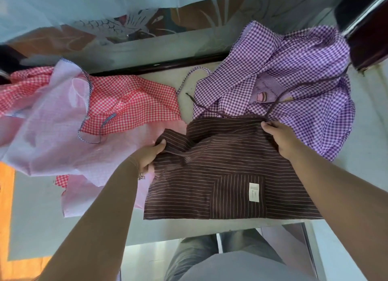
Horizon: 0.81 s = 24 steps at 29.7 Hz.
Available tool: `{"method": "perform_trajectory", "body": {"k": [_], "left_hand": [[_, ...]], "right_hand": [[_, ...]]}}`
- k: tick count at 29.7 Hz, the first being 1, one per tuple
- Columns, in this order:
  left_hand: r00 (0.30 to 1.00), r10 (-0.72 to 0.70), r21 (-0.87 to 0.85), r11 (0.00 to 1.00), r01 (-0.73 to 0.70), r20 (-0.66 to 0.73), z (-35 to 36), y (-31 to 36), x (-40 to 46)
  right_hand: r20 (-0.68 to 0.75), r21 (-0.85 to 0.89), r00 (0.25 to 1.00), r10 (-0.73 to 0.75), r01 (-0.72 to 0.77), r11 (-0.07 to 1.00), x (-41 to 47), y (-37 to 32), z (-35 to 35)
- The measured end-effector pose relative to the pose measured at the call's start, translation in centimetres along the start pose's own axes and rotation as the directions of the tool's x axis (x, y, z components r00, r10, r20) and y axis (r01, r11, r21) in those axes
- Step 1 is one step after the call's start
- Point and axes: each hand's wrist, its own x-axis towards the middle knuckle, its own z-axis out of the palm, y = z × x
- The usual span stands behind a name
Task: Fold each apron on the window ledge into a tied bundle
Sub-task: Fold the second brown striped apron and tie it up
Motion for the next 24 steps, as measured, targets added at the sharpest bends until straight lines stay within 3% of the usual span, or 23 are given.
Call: {"method": "perform_trajectory", "body": {"k": [2, 4, 6, 8, 10, 11, 12, 14, 15, 16, 17, 18, 20, 22, 24], "left_hand": [[0.998, -0.026, 0.116, 0.993, 0.019, 0.051, 0.4, -0.4, -0.3], [0.999, -0.01, 0.103, 0.995, 0.007, 0.033, 0.8, -0.8, -0.3], [0.996, -0.033, -0.155, 0.987, 0.045, 0.077, 1.3, -1.2, -0.4], [0.995, -0.01, -0.335, 0.941, 0.043, 0.099, 2.2, -1.5, -0.8], [0.994, 0.108, -0.214, 0.971, -0.108, -0.014, 3.8, -1.3, -2.0], [0.962, 0.241, -0.1, 0.962, -0.254, -0.127, 4.6, -1.5, -2.7], [0.865, 0.433, 0.067, 0.9, -0.431, -0.254, 5.1, -1.6, -3.6], [0.478, 0.816, 0.436, 0.578, -0.69, -0.326, 5.7, -2.2, -5.3], [0.305, 0.902, 0.546, 0.428, -0.72, -0.306, 5.7, -2.8, -5.7], [0.21, 0.923, 0.587, 0.37, -0.72, -0.324, 5.2, -3.2, -5.7], [0.198, 0.9, 0.578, 0.405, -0.708, -0.388, 4.7, -3.1, -5.8], [0.24, 0.845, 0.538, 0.497, -0.681, -0.477, 4.1, -2.7, -5.7], [0.49, 0.665, 0.403, 0.739, -0.54, -0.563, 2.9, -1.5, -5.0], [0.797, 0.415, 0.065, 0.899, -0.433, -0.439, 1.8, -0.7, -3.5], [0.944, 0.181, -0.331, 0.904, -0.27, -0.275, 1.1, 0.1, -2.5]], "right_hand": [[0.029, -0.016, 0.999, -0.013, 0.014, 1.0, 0.0, -0.1, -0.2], [-0.01, -0.196, 0.991, -0.131, 0.127, 0.972, -0.4, -0.2, -0.3], [-0.068, -0.362, 0.959, -0.274, 0.232, 0.903, -1.1, 0.1, -0.4], [-0.09, -0.413, 0.927, -0.365, 0.299, 0.86, -1.6, 0.9, -0.6], [-0.116, -0.462, 0.903, -0.413, 0.319, 0.828, -1.7, 1.7, -0.9], [-0.136, -0.493, 0.89, -0.434, 0.319, 0.809, -1.7, 2.1, -1.3], [-0.161, -0.508, 0.88, -0.447, 0.314, 0.802, -1.7, 2.5, -1.5], [-0.223, -0.455, 0.877, -0.425, 0.292, 0.841, -1.5, 2.8, -2.1], [-0.238, -0.402, 0.887, -0.396, 0.281, 0.872, -1.5, 2.9, -2.2], [-0.234, -0.365, 0.896, -0.377, 0.279, 0.888, -1.5, 2.8, -2.3], [-0.224, -0.35, 0.903, -0.367, 0.277, 0.895, -1.5, 2.7, -2.1], [-0.205, -0.349, 0.904, -0.375, 0.29, 0.891, -1.5, 2.3, -1.9], [-0.164, -0.338, 0.904, -0.394, 0.323, 0.884, -1.4, 1.5, -1.3], [-0.126, -0.294, 0.923, -0.364, 0.315, 0.902, -1.1, 0.5, -0.6], [-0.074, -0.217, 0.955, -0.288, 0.267, 0.939, -0.7, -0.4, -0.3]]}}
